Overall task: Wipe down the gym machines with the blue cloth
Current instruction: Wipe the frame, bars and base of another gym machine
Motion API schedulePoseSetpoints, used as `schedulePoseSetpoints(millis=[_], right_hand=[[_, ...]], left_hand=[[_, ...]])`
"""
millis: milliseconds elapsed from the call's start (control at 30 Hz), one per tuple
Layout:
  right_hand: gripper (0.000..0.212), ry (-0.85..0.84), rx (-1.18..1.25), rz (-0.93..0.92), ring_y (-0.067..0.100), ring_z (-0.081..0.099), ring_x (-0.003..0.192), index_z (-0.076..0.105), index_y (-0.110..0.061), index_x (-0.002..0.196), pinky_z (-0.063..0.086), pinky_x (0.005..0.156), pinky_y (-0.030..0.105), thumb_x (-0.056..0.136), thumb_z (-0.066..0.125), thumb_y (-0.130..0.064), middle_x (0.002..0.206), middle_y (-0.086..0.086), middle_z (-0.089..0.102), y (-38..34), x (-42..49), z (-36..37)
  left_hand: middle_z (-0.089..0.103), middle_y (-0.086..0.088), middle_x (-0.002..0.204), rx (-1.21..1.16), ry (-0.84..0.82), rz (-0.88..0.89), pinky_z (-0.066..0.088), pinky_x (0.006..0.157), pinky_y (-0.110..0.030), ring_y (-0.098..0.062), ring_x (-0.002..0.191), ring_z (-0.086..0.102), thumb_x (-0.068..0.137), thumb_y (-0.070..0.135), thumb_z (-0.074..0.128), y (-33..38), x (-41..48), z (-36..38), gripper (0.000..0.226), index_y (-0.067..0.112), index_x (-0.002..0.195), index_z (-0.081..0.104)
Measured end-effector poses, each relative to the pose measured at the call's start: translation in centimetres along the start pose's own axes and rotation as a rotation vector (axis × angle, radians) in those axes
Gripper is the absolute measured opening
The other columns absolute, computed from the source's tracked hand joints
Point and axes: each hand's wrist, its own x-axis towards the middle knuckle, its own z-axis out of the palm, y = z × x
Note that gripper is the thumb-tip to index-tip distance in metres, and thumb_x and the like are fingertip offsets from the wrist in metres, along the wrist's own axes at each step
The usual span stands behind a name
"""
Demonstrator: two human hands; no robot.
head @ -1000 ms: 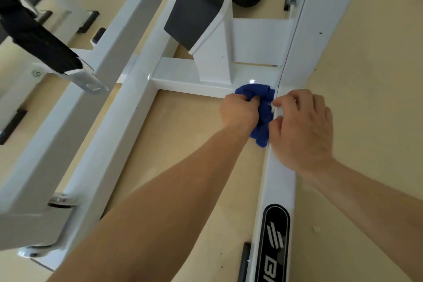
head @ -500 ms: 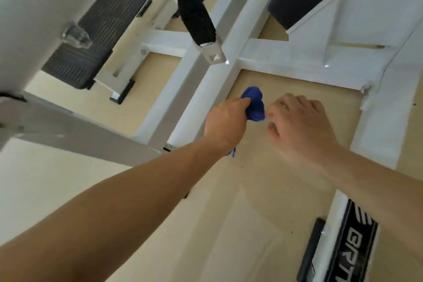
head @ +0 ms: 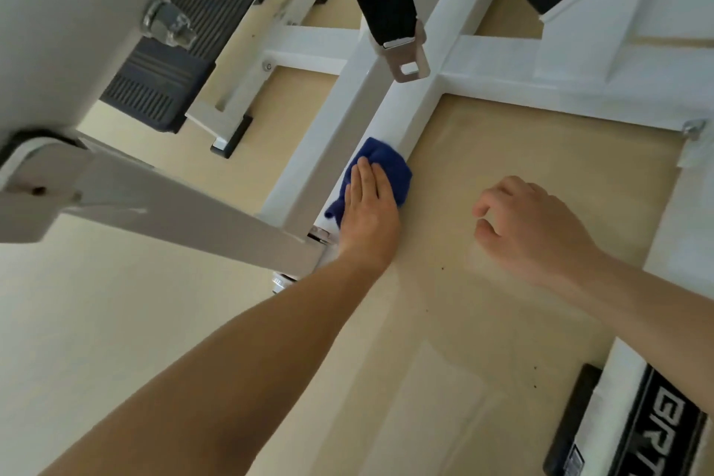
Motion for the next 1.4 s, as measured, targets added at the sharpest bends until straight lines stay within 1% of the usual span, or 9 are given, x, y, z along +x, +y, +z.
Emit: schedulePoseSetpoints(millis=[100,267,400,667,733,900,1067,1233,1400], right_hand=[[0.018,-0.03,0.039,0.03,0.025,0.053,0.096,0.065,-0.023,0.103,0.046,0.08,0.037,0.09,0.053,-0.027,0.109,0.0,0.055,0.2,0.3,0.1],[0.016,-0.083,0.09,0.057,0.024,0.055,0.095,0.065,-0.023,0.101,0.049,0.079,0.036,0.092,0.052,-0.027,0.107,-0.001,0.055,0.5,0.8,0.3],[0.014,-0.103,0.129,0.053,0.022,0.055,0.098,0.064,-0.028,0.1,0.047,0.079,0.035,0.092,0.052,-0.029,0.107,-0.003,0.055,0.4,1.3,0.1],[0.016,-0.052,0.131,0.125,0.021,0.054,0.096,0.064,-0.026,0.102,0.047,0.078,0.034,0.093,0.051,-0.029,0.107,-0.003,0.054,2.0,2.4,-1.6],[0.017,-0.059,0.128,0.141,0.022,0.054,0.099,0.064,-0.027,0.104,0.048,0.081,0.035,0.094,0.051,-0.029,0.11,-0.003,0.054,2.4,2.2,-2.3],[0.016,-0.083,0.119,0.189,0.021,0.056,0.104,0.063,-0.028,0.105,0.049,0.087,0.037,0.096,0.05,-0.03,0.114,-0.004,0.053,3.5,1.5,-3.1],[0.015,-0.12,0.13,0.199,0.018,0.055,0.106,0.061,-0.029,0.107,0.048,0.09,0.037,0.097,0.049,-0.032,0.116,-0.007,0.052,3.6,0.9,-3.6],[0.017,-0.155,0.155,0.177,0.019,0.055,0.108,0.061,-0.028,0.109,0.048,0.092,0.037,0.096,0.05,-0.031,0.118,-0.006,0.052,2.5,1.4,-3.7],[0.017,-0.169,0.172,0.158,0.019,0.055,0.104,0.06,-0.029,0.109,0.048,0.091,0.036,0.096,0.05,-0.033,0.116,-0.006,0.053,1.7,1.7,-3.4]], left_hand=[[-0.003,-0.021,0.163,0.03,0.069,0.078,0.003,0.123,-0.044,-0.033,0.151,-0.004,0.101,0.004,0.032,1.7,4.4,-0.4,0.063,-0.001,0.155,0.001],[0.003,-0.028,0.16,0.082,0.136,0.074,0.012,0.122,-0.051,-0.042,0.149,0.005,0.098,0.003,0.038,2.2,4.0,0.7,0.065,-0.002,0.154,0.005],[-0.004,-0.026,0.161,0.129,0.126,0.076,0.008,0.122,-0.048,-0.039,0.15,-0.001,0.092,-0.003,0.047,0.0,0.3,1.6,0.079,0.0,0.154,-0.003],[0.002,-0.021,0.162,0.118,0.15,0.13,0.013,0.123,-0.044,-0.035,0.151,0.005,0.103,0.009,0.03,4.3,9.0,0.2,0.059,-0.001,0.154,0.003],[0.004,-0.019,0.163,0.108,0.136,0.148,0.014,0.122,-0.043,-0.034,0.15,0.007,0.103,0.011,0.033,5.8,11.7,-0.7,0.061,0.0,0.155,0.003],[0.003,-0.017,0.163,0.08,0.098,0.117,0.024,0.12,-0.044,-0.033,0.151,0.008,0.094,0.008,0.061,8.7,15.4,-2.2,0.085,0.001,0.155,0.003],[0.002,-0.015,0.164,0.138,0.117,0.194,0.022,0.121,-0.041,-0.03,0.151,0.007,0.101,0.009,0.042,6.5,13.2,-1.3,0.067,0.003,0.156,0.003],[-0.004,-0.012,0.165,0.106,0.099,0.185,0.015,0.123,-0.039,-0.028,0.152,-0.003,0.093,0.002,0.053,2.6,7.9,0.3,0.085,0.005,0.156,-0.004],[0.001,-0.011,0.165,0.134,0.104,0.173,0.016,0.122,-0.041,-0.028,0.152,0.0,0.1,0.007,0.038,2.5,8.2,0.4,0.069,0.006,0.156,-0.002]])
